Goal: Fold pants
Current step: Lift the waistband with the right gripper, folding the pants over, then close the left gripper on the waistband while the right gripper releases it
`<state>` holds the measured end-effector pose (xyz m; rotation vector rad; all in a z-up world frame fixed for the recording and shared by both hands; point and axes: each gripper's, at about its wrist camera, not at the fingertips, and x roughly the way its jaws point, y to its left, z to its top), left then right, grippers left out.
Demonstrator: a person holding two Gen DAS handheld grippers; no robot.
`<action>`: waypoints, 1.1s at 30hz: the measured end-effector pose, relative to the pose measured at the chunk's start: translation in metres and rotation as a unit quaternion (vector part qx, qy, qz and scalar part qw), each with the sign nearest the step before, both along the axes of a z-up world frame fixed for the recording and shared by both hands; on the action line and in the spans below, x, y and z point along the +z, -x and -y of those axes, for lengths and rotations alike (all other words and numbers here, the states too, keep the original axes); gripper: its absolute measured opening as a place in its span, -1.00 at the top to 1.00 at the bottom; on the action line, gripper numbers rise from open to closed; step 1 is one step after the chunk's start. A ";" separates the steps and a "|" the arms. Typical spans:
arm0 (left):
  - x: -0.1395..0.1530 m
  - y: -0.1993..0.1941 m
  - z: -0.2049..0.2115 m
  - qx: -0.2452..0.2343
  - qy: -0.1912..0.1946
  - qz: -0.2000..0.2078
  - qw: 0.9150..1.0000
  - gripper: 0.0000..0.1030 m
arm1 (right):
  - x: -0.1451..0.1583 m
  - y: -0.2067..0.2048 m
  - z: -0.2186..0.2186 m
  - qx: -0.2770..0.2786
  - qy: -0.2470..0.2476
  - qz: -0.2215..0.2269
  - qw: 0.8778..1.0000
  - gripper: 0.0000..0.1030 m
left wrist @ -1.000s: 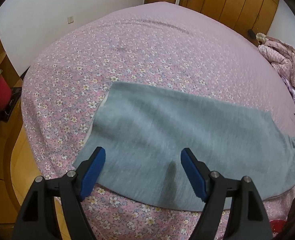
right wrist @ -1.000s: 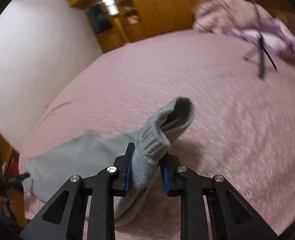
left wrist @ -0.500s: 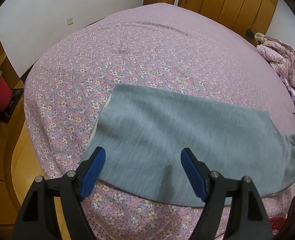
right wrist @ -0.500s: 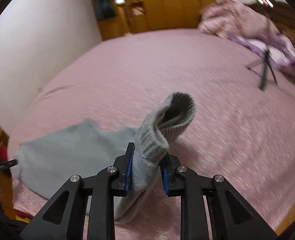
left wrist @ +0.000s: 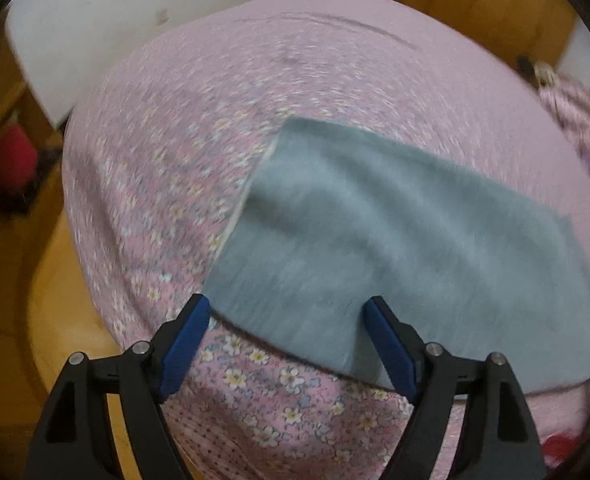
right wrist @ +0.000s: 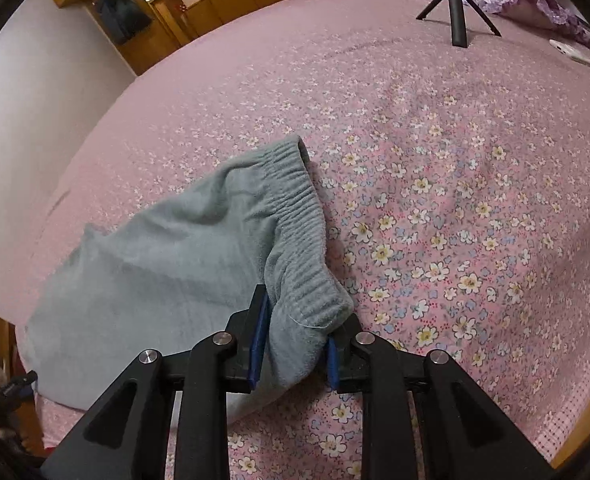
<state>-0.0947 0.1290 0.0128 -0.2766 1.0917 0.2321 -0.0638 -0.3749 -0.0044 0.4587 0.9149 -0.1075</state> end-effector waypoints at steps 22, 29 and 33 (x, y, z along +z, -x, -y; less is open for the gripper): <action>0.064 -0.004 0.001 -0.027 -0.059 0.060 0.996 -0.62 | 0.105 -0.010 -0.186 0.224 0.130 0.135 0.956 0.69; 0.063 -0.002 -0.002 -0.033 -0.038 0.068 0.996 -0.62 | 0.105 -0.015 -0.269 0.337 0.129 0.144 0.921 0.71; 0.061 0.001 -0.003 -0.033 -0.027 0.070 0.997 -0.62 | 0.103 -0.015 -0.319 0.397 0.125 0.146 0.897 0.72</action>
